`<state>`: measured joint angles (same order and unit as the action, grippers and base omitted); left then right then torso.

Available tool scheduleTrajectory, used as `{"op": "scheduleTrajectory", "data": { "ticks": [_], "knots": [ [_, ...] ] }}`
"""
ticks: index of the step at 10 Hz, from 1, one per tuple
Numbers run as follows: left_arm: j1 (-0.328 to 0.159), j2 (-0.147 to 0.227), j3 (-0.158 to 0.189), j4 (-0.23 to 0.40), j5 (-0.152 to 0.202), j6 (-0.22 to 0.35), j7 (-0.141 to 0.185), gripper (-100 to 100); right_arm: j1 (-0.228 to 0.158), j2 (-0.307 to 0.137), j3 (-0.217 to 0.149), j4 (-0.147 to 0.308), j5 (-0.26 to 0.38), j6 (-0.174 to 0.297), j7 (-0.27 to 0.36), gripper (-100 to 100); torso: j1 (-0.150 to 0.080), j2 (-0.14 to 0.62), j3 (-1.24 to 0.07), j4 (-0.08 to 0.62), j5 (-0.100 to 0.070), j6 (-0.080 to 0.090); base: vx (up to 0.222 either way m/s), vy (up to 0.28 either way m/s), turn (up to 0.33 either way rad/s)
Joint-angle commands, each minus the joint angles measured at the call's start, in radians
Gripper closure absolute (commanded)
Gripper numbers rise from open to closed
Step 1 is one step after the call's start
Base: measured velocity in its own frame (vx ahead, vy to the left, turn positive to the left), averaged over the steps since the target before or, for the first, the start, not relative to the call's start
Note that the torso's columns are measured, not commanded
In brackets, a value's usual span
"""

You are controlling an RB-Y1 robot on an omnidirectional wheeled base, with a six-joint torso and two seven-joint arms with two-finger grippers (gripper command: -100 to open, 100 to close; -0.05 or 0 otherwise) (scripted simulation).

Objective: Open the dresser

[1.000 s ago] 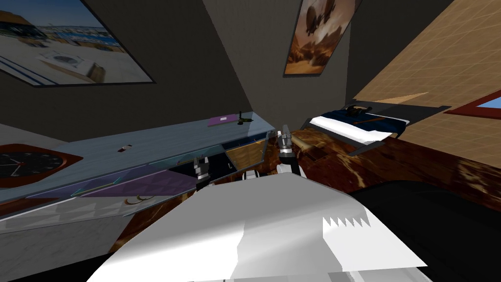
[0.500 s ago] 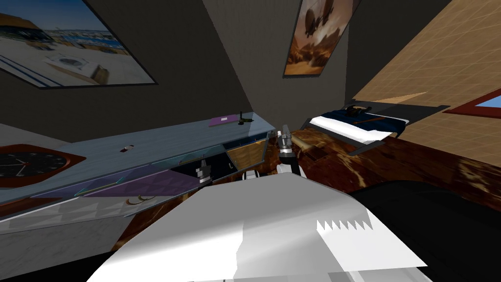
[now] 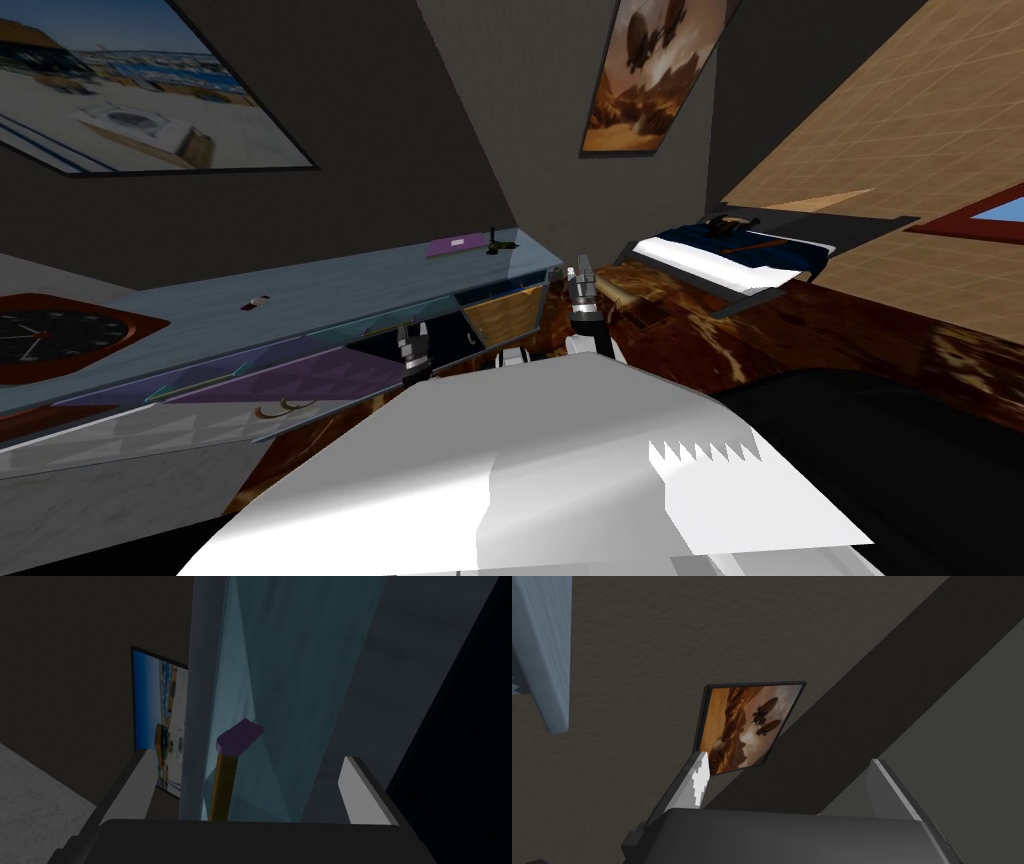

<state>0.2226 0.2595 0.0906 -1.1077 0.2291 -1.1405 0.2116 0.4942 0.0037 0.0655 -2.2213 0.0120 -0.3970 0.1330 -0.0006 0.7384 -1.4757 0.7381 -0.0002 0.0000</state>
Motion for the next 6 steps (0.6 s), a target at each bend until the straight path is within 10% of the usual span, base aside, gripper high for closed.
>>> {"op": "scheduleTrajectory", "data": {
  "ticks": [1,2,5,6],
  "knots": [
    [-0.001,0.008,0.005,-0.022,0.004,0.022,0.004,-100,0.000,0.000,0.000,0.000,0.000,0.000,0.000,0,0.001,0.000,0.000,0.000,0.000,0.000,0.001,-0.012,0.002],
    [0.005,-0.002,-0.001,-0.002,-0.001,-0.003,0.000,100,0.000,0.000,0.000,0.000,0.000,0.000,0.000,0,0.002,0.000,0.000,0.000,0.001,0.000,0.000,0.011,-0.008],
    [0.024,-0.013,-0.008,0.005,-0.005,-0.030,-0.004,100,0.000,0.000,0.000,0.000,0.000,0.000,0.000,0,0.003,-0.003,-0.002,-0.001,0.001,0.001,-0.003,0.025,-0.005],
    [0.035,-0.008,0.004,-0.005,-0.004,-0.061,-0.017,-100,0.000,0.000,0.000,0.000,0.000,0.000,0.000,0,0.001,-0.002,-0.001,-0.001,0.000,0.000,0.018,0.025,0.060]
  ]
}}
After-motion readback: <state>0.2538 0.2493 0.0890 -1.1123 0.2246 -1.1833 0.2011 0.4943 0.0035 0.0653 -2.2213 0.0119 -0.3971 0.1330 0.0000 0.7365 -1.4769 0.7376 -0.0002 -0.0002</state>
